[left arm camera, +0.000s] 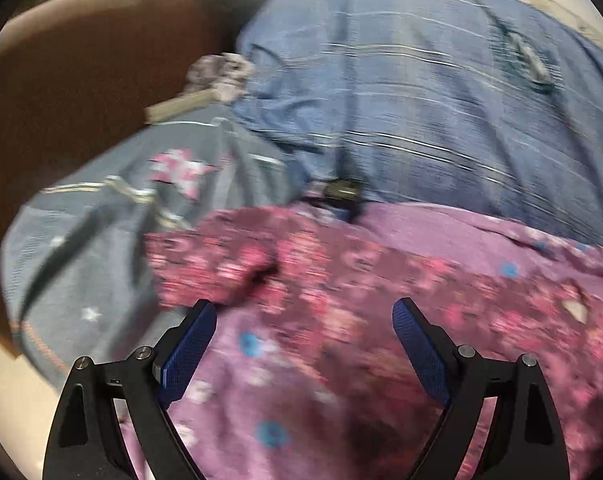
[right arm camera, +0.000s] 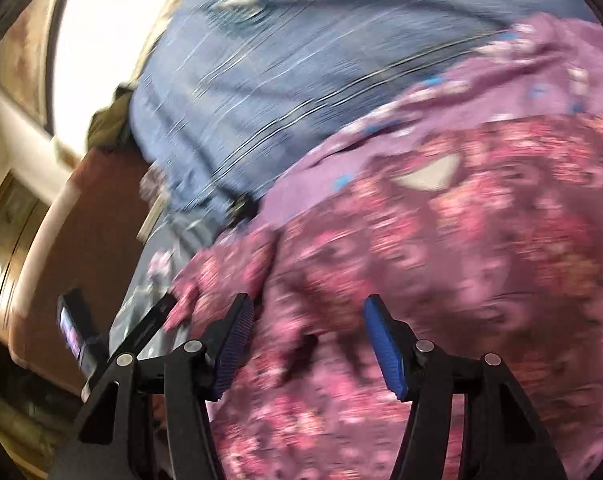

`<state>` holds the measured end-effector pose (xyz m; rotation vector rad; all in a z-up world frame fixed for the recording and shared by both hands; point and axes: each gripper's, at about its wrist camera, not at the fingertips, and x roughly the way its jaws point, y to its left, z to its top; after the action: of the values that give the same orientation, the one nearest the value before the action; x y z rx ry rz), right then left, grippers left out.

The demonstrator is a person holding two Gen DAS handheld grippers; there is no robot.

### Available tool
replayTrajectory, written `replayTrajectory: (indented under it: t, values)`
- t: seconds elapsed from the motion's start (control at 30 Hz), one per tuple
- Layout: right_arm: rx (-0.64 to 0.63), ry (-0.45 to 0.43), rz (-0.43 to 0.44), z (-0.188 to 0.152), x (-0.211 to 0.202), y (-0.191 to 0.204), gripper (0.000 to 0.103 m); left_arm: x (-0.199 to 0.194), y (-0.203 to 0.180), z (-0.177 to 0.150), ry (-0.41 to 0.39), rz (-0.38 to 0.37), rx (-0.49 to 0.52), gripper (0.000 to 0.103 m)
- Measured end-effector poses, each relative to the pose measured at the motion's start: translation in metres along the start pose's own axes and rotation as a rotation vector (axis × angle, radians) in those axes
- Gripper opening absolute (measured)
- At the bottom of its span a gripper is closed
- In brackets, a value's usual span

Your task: Fold small clothes

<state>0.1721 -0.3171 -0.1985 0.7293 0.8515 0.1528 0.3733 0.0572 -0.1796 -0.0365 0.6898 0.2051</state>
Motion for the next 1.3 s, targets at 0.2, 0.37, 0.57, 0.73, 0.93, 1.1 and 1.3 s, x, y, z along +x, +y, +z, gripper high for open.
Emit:
replayTrajectory:
  t: [0.2, 0.37, 0.57, 0.73, 0.93, 1.1, 1.3]
  values:
    - [0.182, -0.030, -0.123, 0.021, -0.017, -0.047, 0.053, -0.009, -0.022, -0.013, 0.072, -0.307, 0.051, 0.089]
    - [0.259, -0.040, -0.124, 0.028, -0.030, -0.075, 0.054, -0.042, -0.056, -0.034, 0.022, -0.405, 0.249, 0.090]
    - [0.257, -0.026, -0.147, 0.028, -0.034, -0.087, 0.055, -0.055, -0.093, -0.069, -0.030, -0.279, 0.443, 0.091]
    - [0.268, -0.014, -0.155, 0.028, -0.033, -0.093, 0.055, -0.023, -0.123, -0.070, 0.045, -0.196, 0.460, 0.088]
    - [0.241, 0.014, -0.182, 0.026, -0.029, -0.096, 0.035, 0.003, -0.131, -0.065, 0.134, -0.212, 0.448, 0.014]
    - [0.209, 0.002, -0.257, 0.027, -0.031, -0.098, 0.021, -0.008, -0.128, -0.049, -0.033, -0.169, 0.461, 0.009]
    - [0.220, 0.020, -0.278, 0.027, -0.026, -0.109, 0.017, -0.005, -0.140, -0.068, -0.079, -0.041, 0.671, 0.016]
